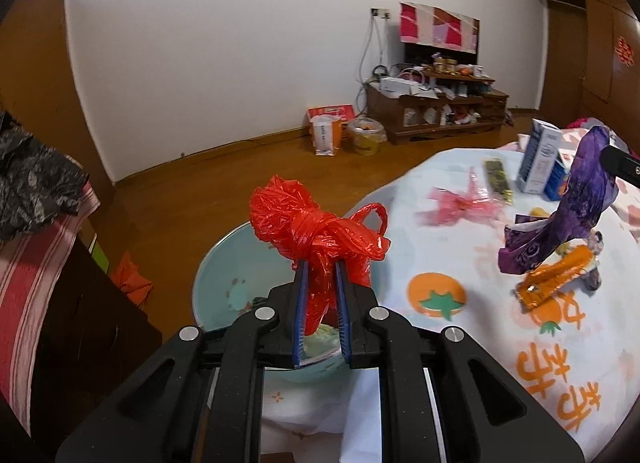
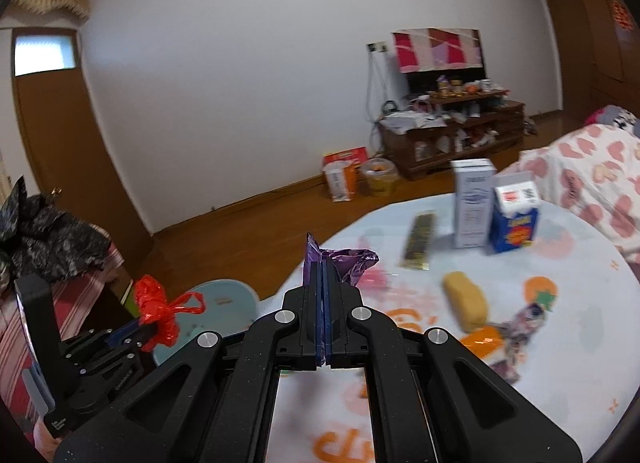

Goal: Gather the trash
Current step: 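Carry both items over the blue bin and open both tools to drop them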

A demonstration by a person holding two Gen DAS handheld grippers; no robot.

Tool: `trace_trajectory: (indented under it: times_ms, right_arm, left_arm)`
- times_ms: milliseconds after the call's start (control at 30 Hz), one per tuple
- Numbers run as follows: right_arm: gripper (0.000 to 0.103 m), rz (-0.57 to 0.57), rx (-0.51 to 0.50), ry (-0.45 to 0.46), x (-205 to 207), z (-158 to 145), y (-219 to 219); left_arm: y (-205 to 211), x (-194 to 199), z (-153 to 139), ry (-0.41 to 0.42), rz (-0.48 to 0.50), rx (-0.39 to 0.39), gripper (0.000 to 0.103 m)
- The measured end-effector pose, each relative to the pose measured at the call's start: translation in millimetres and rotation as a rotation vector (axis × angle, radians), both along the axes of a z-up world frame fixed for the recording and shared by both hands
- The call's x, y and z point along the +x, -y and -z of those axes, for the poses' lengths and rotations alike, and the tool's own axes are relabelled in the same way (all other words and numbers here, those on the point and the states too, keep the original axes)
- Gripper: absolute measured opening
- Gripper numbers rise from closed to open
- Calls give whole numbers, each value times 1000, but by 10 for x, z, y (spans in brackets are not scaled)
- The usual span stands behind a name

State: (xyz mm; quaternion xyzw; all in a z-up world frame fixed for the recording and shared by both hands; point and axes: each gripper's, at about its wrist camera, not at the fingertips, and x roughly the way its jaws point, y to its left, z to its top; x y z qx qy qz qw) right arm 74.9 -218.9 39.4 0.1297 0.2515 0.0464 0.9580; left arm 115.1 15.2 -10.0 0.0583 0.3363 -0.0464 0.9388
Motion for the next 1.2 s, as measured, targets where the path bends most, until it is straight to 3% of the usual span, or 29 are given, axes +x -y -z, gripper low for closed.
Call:
trace_trajectory:
  times_ms: [300,667,1067,1100,1167,1200]
  right_arm:
    - [2,-106,-1,-31,367,97,-542]
    - [2,-197,-25,-149,869,531,-1100]
    - [3,-254,-51,-270,1195,991,-1377]
    - [6,-256,-47,-280,1208,1012,-1385]
    - [22,-243,-46,-284,1203,1023,-1366]
    - [36,-242,-45,-282,1194,1015,-1352]
  left_arm:
    - [-337,143,40,-7,-70,-27,14]
    - [-427,387,239,-39,-91,-34,13]
    - [-421,574,565,-115,-96,-29,14]
    - [-410,583,583,-121,-94,-27,15]
    - [-403,597,605,-125,-94,-22,18]
    - [-414,607,614,-127,-94,-19,19]
